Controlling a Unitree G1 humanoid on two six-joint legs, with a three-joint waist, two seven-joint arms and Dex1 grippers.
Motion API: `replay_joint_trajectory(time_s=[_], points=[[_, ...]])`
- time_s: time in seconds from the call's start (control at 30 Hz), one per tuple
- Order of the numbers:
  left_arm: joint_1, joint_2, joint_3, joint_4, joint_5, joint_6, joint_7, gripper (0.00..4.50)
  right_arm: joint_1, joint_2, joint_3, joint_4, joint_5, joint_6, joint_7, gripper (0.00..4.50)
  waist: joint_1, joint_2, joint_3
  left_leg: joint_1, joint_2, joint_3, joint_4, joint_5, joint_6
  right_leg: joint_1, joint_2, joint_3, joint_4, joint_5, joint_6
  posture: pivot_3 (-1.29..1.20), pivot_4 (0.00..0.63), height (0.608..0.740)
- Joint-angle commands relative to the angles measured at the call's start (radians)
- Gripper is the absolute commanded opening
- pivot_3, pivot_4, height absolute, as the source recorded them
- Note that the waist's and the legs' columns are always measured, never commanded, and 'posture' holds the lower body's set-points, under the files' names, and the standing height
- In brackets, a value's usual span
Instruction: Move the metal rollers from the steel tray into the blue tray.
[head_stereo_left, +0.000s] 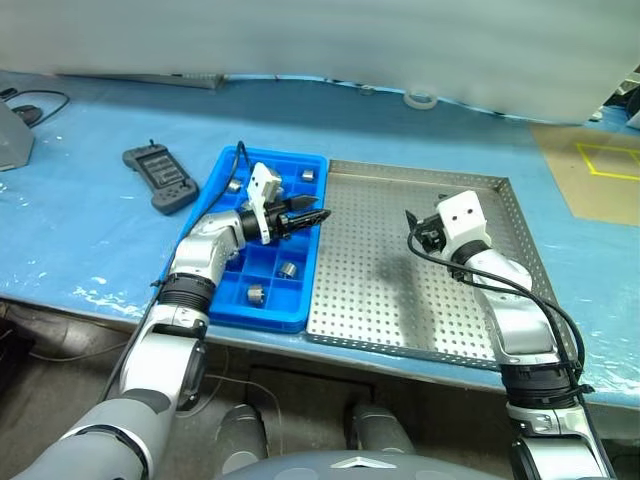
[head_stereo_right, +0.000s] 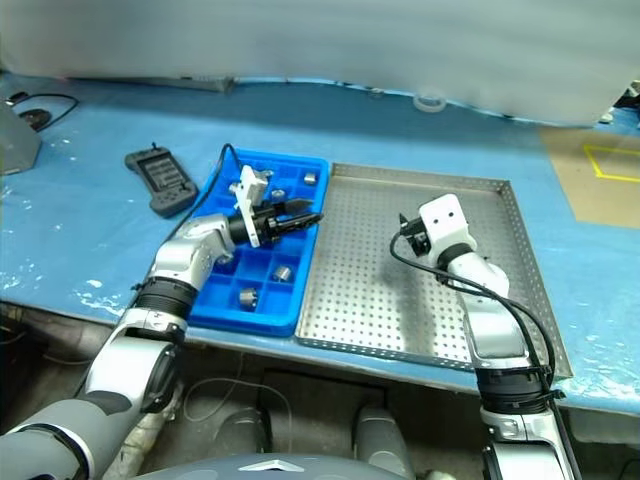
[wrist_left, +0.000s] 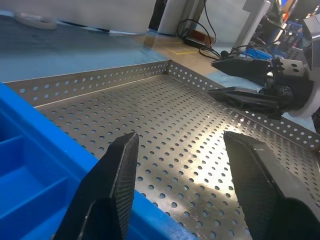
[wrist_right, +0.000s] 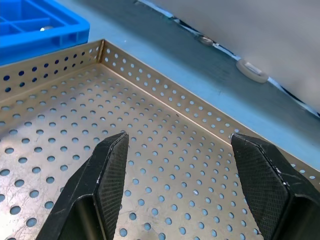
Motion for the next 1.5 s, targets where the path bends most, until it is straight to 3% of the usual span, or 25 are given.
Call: replay_joint_trajectory(time_s=[0.03, 0.27, 0.87, 1.5], points=[[-0.012, 0.008, 0.011, -0.059, -0.022, 0.012, -0.007, 2.83, -0.056, -0.026, -0.023, -0.023, 0.004, -0.045, 0.008, 3.43, 0.004, 0.001, 0.001, 0.0, -0.001, 0.0, 0.0, 0.0, 0.0, 0.0, 0.0, 0.0, 0.0, 0.0, 0.0, -0.26, 0.15, 0.74], [-0.032, -0.002, 0.023, -0.061, -0.024, 0.008, 0.025, 2.83, -0.076, -0.011, -0.02, 0.037, 0.006, -0.08, -0.017, 3.43, 0.021, 0.001, 0.001, 0.0, -0.001, 0.0, -0.001, 0.0, 0.0, 0.0, 0.001, 0.0, 0.0, 0.001, 0.001, -0.21, 0.15, 0.74], [0.091, 0.015, 0.024, -0.235, -0.053, 0.061, 0.077, 2.83, -0.177, 0.012, 0.054, 0.146, -0.006, -0.162, 0.031, 3.43, 0.048, 0.001, 0.001, -0.001, -0.001, -0.001, -0.001, 0.0, -0.001, -0.001, 0.001, -0.001, 0.0, 0.001, 0.002, -0.1, 0.15, 0.74], [0.07, 0.02, -0.005, -0.163, -0.017, 0.01, 0.089, 2.83, -0.168, 0.012, 0.039, 0.18, -0.02, -0.182, -0.013, 3.43, 0.05, 0.001, 0.001, -0.001, -0.001, -0.002, -0.003, 0.002, -0.004, -0.001, 0.002, -0.001, 0.0, 0.001, 0.002, -0.12, 0.15, 0.74]])
